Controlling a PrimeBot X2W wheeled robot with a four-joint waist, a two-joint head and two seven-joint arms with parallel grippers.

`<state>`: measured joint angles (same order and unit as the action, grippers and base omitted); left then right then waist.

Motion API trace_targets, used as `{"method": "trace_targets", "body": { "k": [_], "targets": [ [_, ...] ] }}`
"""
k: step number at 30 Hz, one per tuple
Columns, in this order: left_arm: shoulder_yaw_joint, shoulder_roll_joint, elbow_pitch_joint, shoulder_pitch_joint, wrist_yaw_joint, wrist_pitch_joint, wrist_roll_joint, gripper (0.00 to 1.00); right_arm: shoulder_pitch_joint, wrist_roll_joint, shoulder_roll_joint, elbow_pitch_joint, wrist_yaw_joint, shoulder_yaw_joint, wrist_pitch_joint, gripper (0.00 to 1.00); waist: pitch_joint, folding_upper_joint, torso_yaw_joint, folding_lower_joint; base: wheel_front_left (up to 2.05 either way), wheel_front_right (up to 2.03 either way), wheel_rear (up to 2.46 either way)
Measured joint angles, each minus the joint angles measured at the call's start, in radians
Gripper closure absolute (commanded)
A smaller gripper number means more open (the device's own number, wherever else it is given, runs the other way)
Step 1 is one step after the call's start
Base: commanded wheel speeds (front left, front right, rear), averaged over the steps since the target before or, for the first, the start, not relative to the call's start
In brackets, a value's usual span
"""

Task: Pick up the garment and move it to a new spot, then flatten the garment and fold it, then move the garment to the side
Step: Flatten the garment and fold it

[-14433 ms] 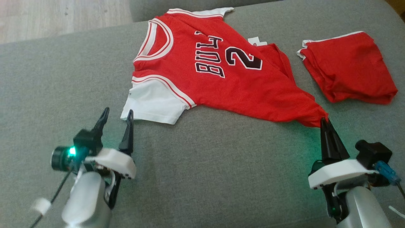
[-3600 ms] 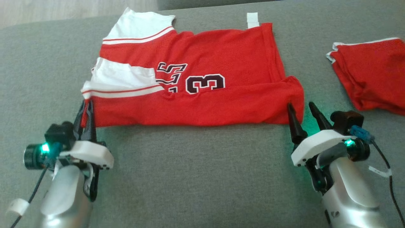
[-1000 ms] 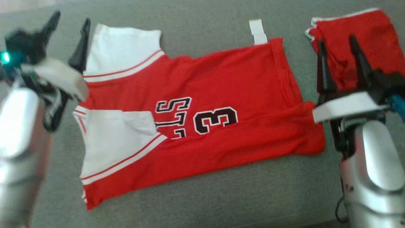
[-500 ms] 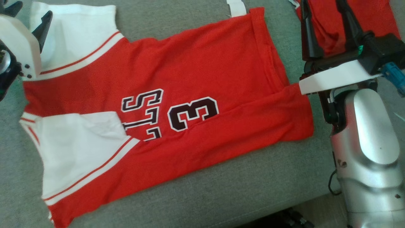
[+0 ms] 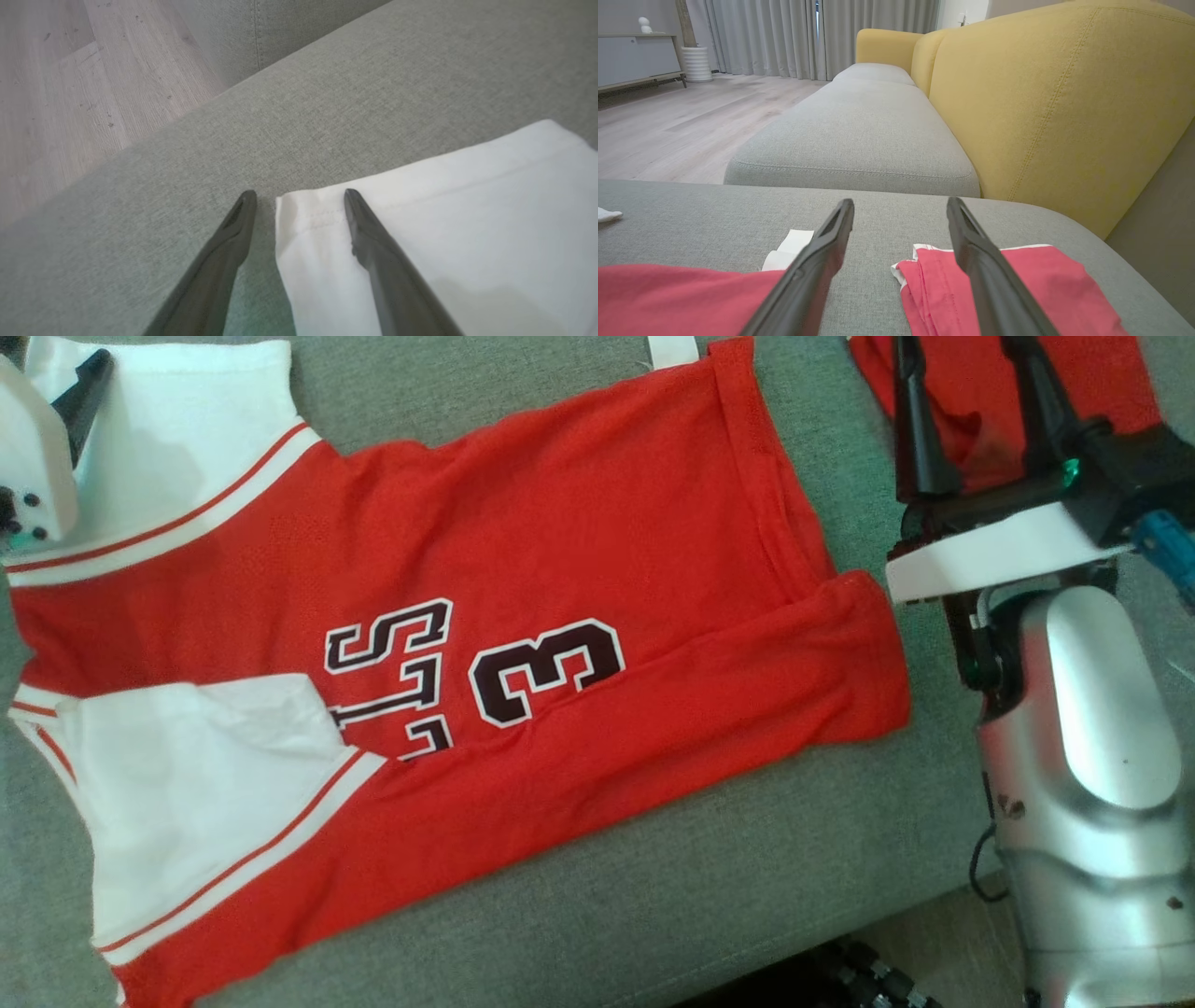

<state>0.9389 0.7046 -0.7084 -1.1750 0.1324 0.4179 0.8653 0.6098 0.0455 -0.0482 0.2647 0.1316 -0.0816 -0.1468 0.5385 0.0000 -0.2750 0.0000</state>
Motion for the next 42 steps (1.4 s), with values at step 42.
{"method": "trace_targets", "body": {
  "k": [42],
  "targets": [
    [0.132, -0.146, 0.314, 0.203, -0.067, -0.453, -0.002, 1.00, 0.118, 0.132, -0.252, 0.569, 0.000, -0.133, 0.332, 0.00, -0.195, 0.0001, 0.378, 0.0000, 0.00, 0.00, 0.00]
  ]
}}
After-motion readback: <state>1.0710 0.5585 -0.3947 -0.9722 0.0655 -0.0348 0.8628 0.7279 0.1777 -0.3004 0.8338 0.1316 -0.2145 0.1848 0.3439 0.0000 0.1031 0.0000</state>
